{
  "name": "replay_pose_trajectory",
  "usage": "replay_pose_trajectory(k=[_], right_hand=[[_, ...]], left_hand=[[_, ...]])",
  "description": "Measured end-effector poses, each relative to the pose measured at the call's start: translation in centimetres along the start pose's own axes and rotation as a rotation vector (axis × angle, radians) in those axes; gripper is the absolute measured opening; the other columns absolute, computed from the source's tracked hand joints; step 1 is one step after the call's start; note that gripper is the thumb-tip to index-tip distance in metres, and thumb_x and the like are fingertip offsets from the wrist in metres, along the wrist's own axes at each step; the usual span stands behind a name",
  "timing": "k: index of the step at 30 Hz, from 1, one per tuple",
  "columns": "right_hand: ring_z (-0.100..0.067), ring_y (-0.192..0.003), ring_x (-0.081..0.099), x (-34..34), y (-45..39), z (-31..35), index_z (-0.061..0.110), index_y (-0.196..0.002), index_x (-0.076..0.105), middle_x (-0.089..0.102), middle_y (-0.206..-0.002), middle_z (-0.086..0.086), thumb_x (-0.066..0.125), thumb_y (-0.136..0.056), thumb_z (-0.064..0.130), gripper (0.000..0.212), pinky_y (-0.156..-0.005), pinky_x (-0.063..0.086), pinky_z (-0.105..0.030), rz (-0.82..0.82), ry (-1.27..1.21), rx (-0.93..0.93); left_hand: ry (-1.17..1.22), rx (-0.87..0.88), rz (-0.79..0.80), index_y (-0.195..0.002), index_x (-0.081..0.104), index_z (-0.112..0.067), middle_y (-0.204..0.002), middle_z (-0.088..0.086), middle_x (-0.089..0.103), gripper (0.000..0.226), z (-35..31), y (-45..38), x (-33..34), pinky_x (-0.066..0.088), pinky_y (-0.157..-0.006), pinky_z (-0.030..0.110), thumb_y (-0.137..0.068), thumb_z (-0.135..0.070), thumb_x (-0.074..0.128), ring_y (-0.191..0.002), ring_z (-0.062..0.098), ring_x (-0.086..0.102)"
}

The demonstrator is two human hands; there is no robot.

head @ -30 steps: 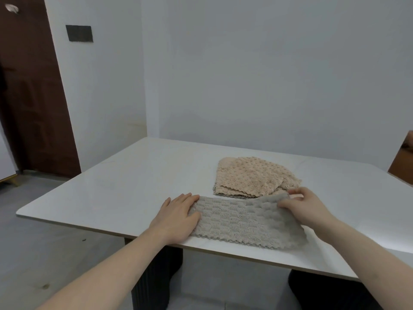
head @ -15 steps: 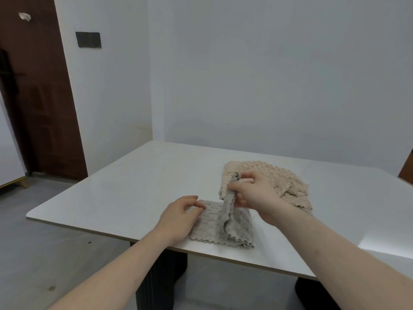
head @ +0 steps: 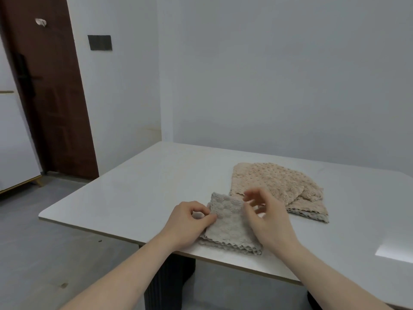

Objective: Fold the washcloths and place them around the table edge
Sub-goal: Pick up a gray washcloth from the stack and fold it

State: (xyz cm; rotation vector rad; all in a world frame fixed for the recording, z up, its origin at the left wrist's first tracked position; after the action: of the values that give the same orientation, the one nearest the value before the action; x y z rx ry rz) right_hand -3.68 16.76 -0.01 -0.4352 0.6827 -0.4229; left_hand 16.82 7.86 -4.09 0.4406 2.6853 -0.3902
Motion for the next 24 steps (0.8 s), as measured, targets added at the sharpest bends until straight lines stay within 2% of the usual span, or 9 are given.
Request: replay_pose_trajectory(k=[2, 5, 9, 13, 17, 19, 21, 22, 24], right_hand=[[0.004, -0.100, 0.057, -0.5, 1.1, -1.7, 0.042, -0.111, 0.055, 0.061, -0.105, 0.026, 0.061, -0.095, 0.033, 0.019, -0.086, 0.051, -0.026, 0.019, 0.095, -0.015], [0.008, -0.110, 0.051, -0.1, 1.7, -3.0, 0.047, -0.120, 0.050, 0.055, -0.116, 0.030, 0.056, -0.096, 0.046, 0.025, -0.095, 0.047, -0.027, 0.081, 0.151, -0.006], [0.007, -0.121, 0.041, 0.6, 1.6, -3.2, 0.043, -0.131, 0.049, 0.046, -0.130, 0.032, 0.053, -0.097, 0.049, 0.036, -0.103, 0.037, -0.022, 0.167, 0.237, -0.064], [0.007, -0.125, 0.036, 0.7, 1.5, -3.8, 0.040, -0.134, 0.050, 0.045, -0.134, 0.031, 0.051, -0.096, 0.052, 0.040, -0.109, 0.031, -0.021, 0.199, 0.280, -0.054], [0.005, -0.136, 0.029, 1.0, 1.4, -4.0, 0.038, -0.144, 0.045, 0.040, -0.146, 0.026, 0.044, -0.095, 0.060, 0.053, -0.117, 0.024, -0.023, 0.252, 0.331, -0.043], [0.004, -0.141, 0.026, 1.1, 1.4, -4.1, 0.038, -0.147, 0.042, 0.036, -0.152, 0.024, 0.039, -0.095, 0.063, 0.058, -0.120, 0.020, -0.025, 0.289, 0.360, -0.023], [0.002, -0.145, 0.022, 1.3, 1.4, -4.1, 0.038, -0.151, 0.037, 0.030, -0.157, 0.023, 0.034, -0.096, 0.065, 0.061, -0.122, 0.017, -0.028, 0.332, 0.394, -0.006], [0.001, -0.147, 0.019, 1.4, 1.4, -4.0, 0.039, -0.152, 0.034, 0.027, -0.158, 0.023, 0.032, -0.096, 0.066, 0.062, -0.123, 0.015, -0.030, 0.354, 0.411, 0.001], [0.000, -0.149, 0.014, 1.6, 1.3, -4.1, 0.039, -0.155, 0.028, 0.021, -0.161, 0.022, 0.028, -0.097, 0.067, 0.064, -0.124, 0.012, -0.034, 0.397, 0.441, 0.009]], left_hand=[[-0.012, 0.014, -0.033, -0.069, 0.071, -0.027, -0.061, -0.017, 0.065, 0.024, 0.0, 0.0, -0.1, 0.045, -0.073, 0.027, -0.088, -0.042, 0.076, -0.057, -0.002, 0.057], [-0.058, 0.030, -0.081, -0.066, 0.068, -0.023, -0.070, -0.014, 0.067, 0.031, 0.0, -0.1, -0.3, 0.044, -0.075, 0.026, -0.091, -0.040, 0.073, -0.067, 0.000, 0.060], [-0.127, 0.032, -0.125, -0.063, 0.062, -0.018, -0.083, -0.009, 0.066, 0.034, 0.3, -0.3, -0.2, 0.042, -0.080, 0.023, -0.088, -0.038, 0.076, -0.082, 0.001, 0.060], [-0.207, 0.040, -0.124, -0.062, 0.060, -0.019, -0.090, -0.011, 0.060, 0.034, 0.3, -0.3, 0.0, 0.041, -0.082, 0.022, -0.083, -0.038, 0.079, -0.089, 0.002, 0.058], [-0.229, 0.087, -0.154, -0.065, 0.055, -0.020, -0.095, -0.008, 0.055, 0.033, 0.4, -0.3, 0.1, 0.040, -0.083, 0.023, -0.079, -0.033, 0.082, -0.092, 0.002, 0.055], [-0.243, 0.131, -0.176, -0.075, 0.052, -0.025, -0.099, -0.010, 0.051, 0.030, 0.4, -0.2, 0.2, 0.038, -0.084, 0.024, -0.079, -0.035, 0.080, -0.096, 0.001, 0.053], [-0.221, 0.195, -0.159, -0.093, 0.054, -0.033, -0.112, -0.016, 0.048, 0.024, 0.2, 0.0, 0.2, 0.036, -0.093, 0.024, -0.082, -0.044, 0.072, -0.111, -0.002, 0.048], [-0.230, 0.229, -0.119, -0.106, 0.055, -0.037, -0.123, -0.019, 0.045, 0.028, 0.1, 0.0, 0.2, 0.034, -0.101, 0.026, -0.084, -0.052, 0.064, -0.122, -0.004, 0.043], [-0.349, 0.279, 0.022, -0.135, 0.047, -0.046, -0.150, -0.027, 0.032, 0.051, 0.0, 0.1, 0.5, 0.022, -0.114, 0.028, -0.088, -0.064, 0.046, -0.142, -0.005, 0.025]])
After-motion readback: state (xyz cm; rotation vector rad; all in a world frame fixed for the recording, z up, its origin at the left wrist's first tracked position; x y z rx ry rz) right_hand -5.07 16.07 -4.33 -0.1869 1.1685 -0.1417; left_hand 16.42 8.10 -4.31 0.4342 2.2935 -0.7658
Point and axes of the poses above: each hand's wrist, its own y-axis away from the middle knuckle, its own x-axis out of the palm, z = x × y, the point moved 2 cm from there along -y, towards the middle knuckle
